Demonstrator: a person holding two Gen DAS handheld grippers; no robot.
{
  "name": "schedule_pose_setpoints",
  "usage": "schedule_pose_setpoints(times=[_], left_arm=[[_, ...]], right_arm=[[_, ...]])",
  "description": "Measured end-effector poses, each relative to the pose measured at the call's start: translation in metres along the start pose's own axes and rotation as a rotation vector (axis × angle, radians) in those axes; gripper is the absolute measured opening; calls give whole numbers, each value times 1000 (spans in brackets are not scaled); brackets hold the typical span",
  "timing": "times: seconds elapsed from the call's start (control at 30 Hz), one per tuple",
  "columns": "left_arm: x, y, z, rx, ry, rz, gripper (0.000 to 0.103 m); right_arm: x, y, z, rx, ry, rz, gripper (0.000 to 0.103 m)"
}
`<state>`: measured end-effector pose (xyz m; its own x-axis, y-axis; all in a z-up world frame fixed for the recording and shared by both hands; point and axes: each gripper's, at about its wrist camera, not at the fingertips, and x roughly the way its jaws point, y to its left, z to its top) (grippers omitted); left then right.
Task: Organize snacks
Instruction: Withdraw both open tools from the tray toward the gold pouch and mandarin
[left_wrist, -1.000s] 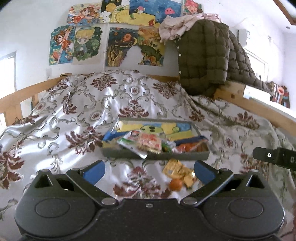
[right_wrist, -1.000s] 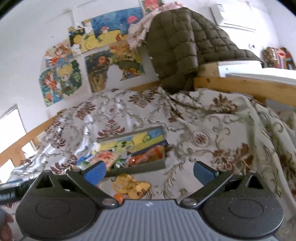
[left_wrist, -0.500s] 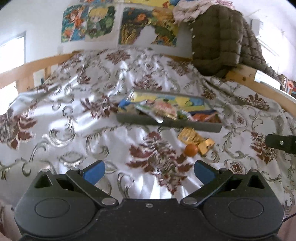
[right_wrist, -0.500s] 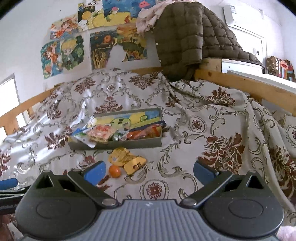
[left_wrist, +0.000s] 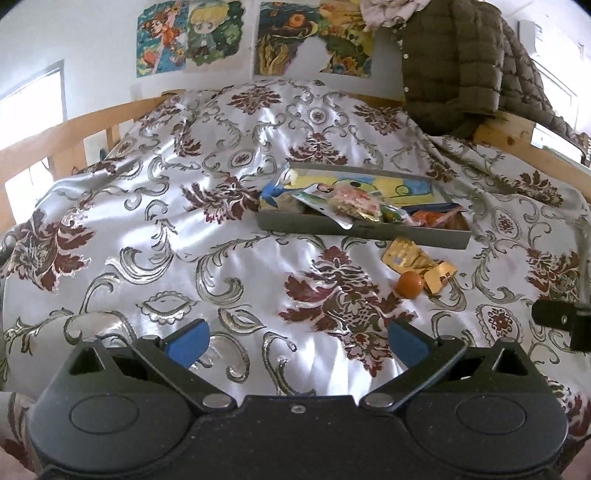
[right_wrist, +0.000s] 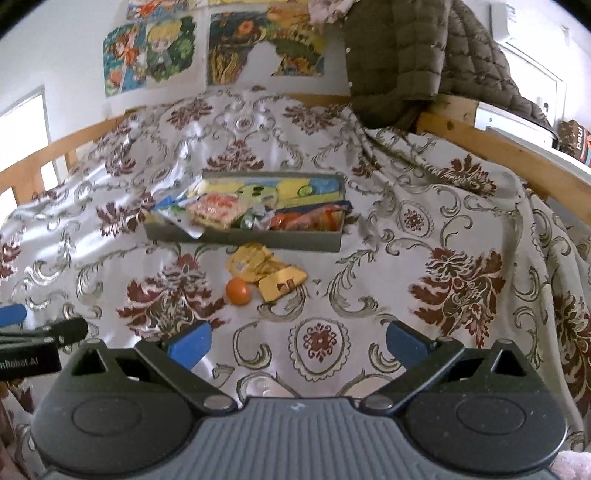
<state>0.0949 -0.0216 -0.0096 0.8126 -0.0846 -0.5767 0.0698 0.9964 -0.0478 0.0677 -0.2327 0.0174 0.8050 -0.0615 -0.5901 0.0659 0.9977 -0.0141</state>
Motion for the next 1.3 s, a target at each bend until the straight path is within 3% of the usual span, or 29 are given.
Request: schedule_pose_setpoints(times=[0.33,0.77,0.93,1.3], left_arm=[[7,6,2,-59,26,18,102],[21,14,2,-136,68,33,102],[34,20,4,-177,137,3,102],[56,21,7,-224,151,-1,102]], right_arm=[[-1,1,0,-14,-19,20,103],[12,0,5,3,37,20,103],[23,-6,9,42,80,0,103],[71,-26,28,96,156,94,103]])
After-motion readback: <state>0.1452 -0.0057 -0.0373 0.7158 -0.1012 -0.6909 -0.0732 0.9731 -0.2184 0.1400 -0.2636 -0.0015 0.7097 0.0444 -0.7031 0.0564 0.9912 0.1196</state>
